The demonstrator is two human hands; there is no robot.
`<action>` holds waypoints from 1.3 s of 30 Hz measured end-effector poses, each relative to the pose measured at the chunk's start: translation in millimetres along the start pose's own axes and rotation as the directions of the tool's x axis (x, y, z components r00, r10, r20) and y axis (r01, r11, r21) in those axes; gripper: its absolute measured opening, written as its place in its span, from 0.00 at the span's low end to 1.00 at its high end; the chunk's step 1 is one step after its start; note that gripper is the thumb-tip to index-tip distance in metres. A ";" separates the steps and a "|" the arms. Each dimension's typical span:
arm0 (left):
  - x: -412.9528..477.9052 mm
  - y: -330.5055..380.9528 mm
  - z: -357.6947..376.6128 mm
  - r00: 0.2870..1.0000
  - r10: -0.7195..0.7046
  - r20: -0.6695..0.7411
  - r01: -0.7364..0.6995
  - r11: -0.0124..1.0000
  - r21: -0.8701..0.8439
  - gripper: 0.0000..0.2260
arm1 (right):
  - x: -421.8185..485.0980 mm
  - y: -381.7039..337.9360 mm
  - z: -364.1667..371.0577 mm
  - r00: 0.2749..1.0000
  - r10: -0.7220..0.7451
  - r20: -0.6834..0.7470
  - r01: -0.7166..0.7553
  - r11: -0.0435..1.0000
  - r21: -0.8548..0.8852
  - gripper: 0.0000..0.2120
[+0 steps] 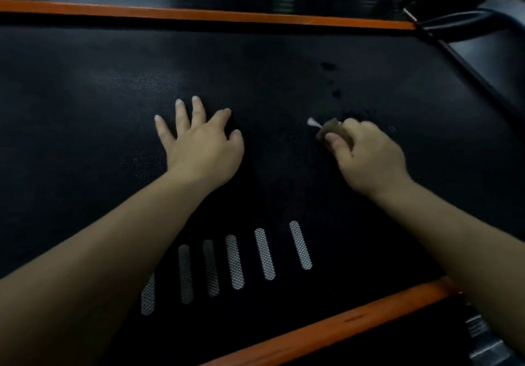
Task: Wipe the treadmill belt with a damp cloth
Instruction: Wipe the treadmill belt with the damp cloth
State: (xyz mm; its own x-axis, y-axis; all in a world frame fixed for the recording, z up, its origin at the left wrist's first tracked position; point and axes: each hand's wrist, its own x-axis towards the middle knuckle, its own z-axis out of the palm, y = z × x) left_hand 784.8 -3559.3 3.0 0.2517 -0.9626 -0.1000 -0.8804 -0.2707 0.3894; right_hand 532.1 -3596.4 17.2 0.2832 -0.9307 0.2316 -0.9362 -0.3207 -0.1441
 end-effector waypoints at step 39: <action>26.0 57.4 31.7 0.994 0.084 -0.073 -0.071 0.984 0.162 0.28 | 85.6 22.7 25.5 0.949 -0.315 0.021 0.308 0.937 0.165 0.10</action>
State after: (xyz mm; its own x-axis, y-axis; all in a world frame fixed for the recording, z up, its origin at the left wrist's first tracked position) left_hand 728.1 -3600.2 -6.2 0.2059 -0.9786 0.0004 -0.9496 -0.1997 0.2417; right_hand 540.4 -3687.9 9.2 0.5682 -0.7856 0.2449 -0.7559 -0.6159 -0.2221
